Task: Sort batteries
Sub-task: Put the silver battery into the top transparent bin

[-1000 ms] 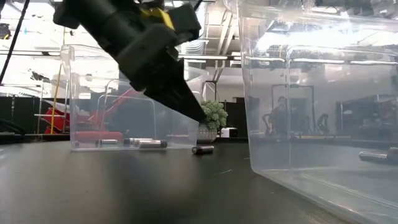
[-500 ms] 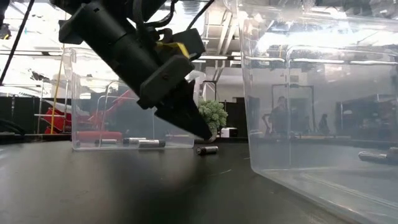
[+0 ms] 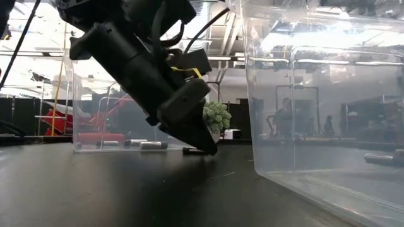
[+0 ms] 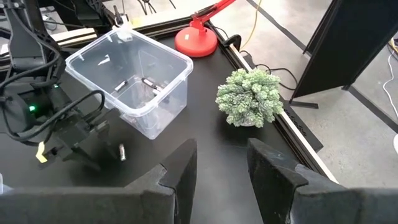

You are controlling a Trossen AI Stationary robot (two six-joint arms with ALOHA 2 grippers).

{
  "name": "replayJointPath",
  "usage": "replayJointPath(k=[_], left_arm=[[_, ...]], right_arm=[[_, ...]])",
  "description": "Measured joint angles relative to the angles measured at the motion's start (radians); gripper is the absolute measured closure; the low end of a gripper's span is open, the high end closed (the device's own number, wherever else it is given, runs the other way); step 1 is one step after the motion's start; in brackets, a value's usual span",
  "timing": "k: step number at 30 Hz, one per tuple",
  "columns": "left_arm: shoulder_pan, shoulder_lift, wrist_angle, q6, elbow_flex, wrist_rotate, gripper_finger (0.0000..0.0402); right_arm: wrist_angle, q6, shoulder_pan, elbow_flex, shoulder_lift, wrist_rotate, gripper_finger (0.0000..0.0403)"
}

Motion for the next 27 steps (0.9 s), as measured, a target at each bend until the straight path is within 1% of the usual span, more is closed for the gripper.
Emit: replayJointPath(k=[2, 5, 8, 11, 16, 21, 27], left_arm=[[0.002, 0.000, -0.007, -0.002, 0.000, -0.012, 0.0215], [0.001, 0.000, -0.009, 0.016, 0.000, -0.059, 0.0215], [0.001, 0.000, -0.034, 0.020, 0.000, -0.063, 0.0215], [-0.004, -0.003, -0.029, 0.064, 0.000, -0.064, 0.0216], [-0.006, -0.005, -0.033, 0.169, 0.000, -0.070, 0.0224], [-0.005, -0.005, -0.031, 0.308, 0.000, -0.071, 0.0225], [0.020, -0.005, 0.026, 0.478, 0.000, -0.091, 0.0225]], right_arm=[[0.000, 0.000, 0.000, 0.000, 0.000, 0.000, 0.0245], [0.000, 0.000, 0.000, 0.000, 0.000, 0.000, 0.0245], [-0.001, 0.000, 0.000, 0.000, 0.000, 0.000, 0.0245], [-0.001, -0.003, 0.000, 0.000, 0.000, 0.000, 0.0245], [-0.001, -0.008, 0.000, 0.000, 0.000, 0.000, 0.0245], [-0.002, -0.016, 0.000, 0.000, 0.001, 0.000, 0.0245], [-0.007, -0.016, 0.000, 0.000, 0.001, 0.000, 0.0245]])
